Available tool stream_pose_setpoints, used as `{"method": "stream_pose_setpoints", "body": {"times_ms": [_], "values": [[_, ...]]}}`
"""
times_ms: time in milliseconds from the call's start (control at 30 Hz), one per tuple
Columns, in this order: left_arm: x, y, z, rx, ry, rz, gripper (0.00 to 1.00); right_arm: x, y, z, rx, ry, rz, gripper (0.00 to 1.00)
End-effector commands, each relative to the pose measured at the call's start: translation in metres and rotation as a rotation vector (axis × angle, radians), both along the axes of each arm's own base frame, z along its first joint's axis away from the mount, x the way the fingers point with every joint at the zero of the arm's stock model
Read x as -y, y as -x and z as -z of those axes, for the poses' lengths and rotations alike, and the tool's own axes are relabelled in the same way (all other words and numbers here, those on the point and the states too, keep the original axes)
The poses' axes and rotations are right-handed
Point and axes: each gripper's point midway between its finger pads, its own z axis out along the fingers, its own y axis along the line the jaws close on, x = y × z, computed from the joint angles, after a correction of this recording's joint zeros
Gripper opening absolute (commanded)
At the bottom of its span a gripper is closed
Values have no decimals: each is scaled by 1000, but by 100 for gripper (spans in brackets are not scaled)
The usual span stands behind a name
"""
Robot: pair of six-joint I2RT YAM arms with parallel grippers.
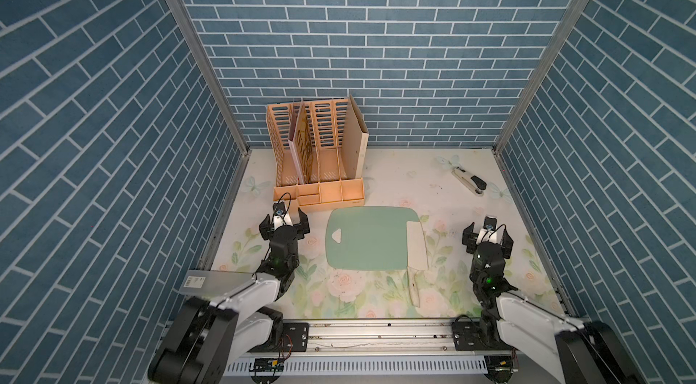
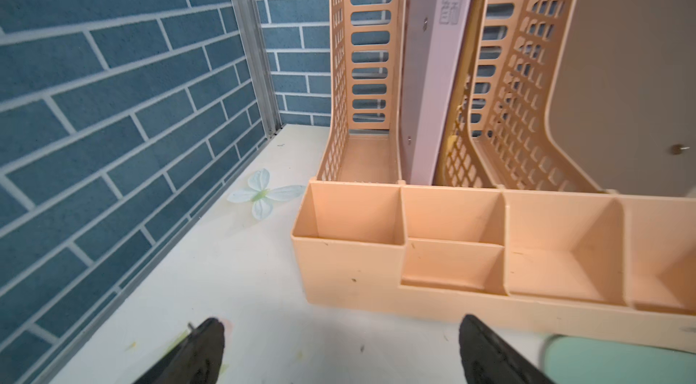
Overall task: Align the knife with the edge of the cutting board
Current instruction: Reset both arms
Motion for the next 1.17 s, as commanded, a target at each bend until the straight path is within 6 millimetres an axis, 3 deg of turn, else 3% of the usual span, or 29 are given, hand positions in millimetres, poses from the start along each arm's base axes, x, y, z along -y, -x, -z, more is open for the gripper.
{"method": "stream_pose_setpoints", "body": {"times_ms": [0,33,67,100,133,167,200,233,267,300,333,367,400,1133], "values": [[-7,-28,-21,86,-104,-33,100,5,-22,-51,304,-95,-16,94],[-5,-33,-22,109,-122,4,100,7,-27,-41,300,-117,-45,91],[-17,-35,-15,103,-74,-36,100,1,-40,-34,250,-106,-93,88],[-37,-28,-14,142,-9,-79,100,-21,-59,-23,151,-106,-228,81],[-42,-20,-6,154,71,-5,100,-32,-64,-20,160,-77,-292,80],[-41,-13,-16,237,85,34,100,-37,-63,-22,187,-57,-321,80],[-29,-11,-21,254,59,107,100,-36,-65,-10,111,-87,-324,80],[-15,-19,-12,184,29,165,100,-32,-67,-18,165,-89,-321,79],[-9,-26,-9,167,8,183,100,-27,-67,-12,136,-109,-293,80],[-9,-33,-8,143,6,173,100,-18,-72,-10,125,-131,-251,97],[-18,-35,0,115,35,145,100,-18,-72,-10,126,-120,-244,100],[-19,-34,-7,148,37,148,100,-18,-75,-9,109,-126,-241,100],[-19,-35,-1,115,39,144,100,-19,-73,-12,134,-117,-248,100],[-18,-34,-5,136,36,145,100,-22,-73,-11,121,-116,-264,100]]}}
